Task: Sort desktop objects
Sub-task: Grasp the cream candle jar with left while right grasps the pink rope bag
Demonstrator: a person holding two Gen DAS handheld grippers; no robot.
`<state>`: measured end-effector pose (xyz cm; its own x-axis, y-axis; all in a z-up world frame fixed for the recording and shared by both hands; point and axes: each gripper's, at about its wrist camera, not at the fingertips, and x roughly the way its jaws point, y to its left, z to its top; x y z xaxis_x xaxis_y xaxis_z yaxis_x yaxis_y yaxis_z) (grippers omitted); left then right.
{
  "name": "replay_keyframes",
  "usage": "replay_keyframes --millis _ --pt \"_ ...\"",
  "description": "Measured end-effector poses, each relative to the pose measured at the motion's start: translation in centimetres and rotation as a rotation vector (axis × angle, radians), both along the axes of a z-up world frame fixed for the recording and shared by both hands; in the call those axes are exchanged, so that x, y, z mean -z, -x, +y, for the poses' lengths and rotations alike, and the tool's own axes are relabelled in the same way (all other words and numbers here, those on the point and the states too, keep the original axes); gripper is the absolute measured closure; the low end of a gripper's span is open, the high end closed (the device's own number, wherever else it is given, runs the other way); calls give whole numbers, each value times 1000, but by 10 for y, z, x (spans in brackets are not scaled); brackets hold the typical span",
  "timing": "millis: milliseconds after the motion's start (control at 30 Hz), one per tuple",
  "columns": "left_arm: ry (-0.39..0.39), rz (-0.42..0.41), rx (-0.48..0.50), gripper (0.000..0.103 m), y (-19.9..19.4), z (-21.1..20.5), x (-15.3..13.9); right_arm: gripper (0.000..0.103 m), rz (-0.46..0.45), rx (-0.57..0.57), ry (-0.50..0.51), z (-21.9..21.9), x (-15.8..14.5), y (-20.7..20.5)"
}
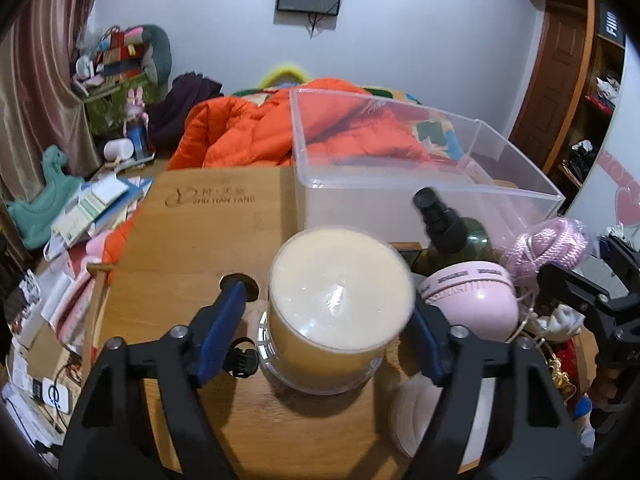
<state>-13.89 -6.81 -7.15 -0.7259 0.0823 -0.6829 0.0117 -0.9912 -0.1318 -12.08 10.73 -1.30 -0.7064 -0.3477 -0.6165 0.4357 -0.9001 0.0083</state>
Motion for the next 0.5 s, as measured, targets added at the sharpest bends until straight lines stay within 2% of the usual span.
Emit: replay_keyframes --millis 100,300,500 --pt "-17 -2 7 42 1 1 1 11 16 -15 -28 -1 1 -1" --pt "36 26 -1 45 -4 9 1 24 36 -30 -40 0 0 -4" --pt "4 32 -9 45 -10 3 0 50 67 -53 -54 0 -7 -15"
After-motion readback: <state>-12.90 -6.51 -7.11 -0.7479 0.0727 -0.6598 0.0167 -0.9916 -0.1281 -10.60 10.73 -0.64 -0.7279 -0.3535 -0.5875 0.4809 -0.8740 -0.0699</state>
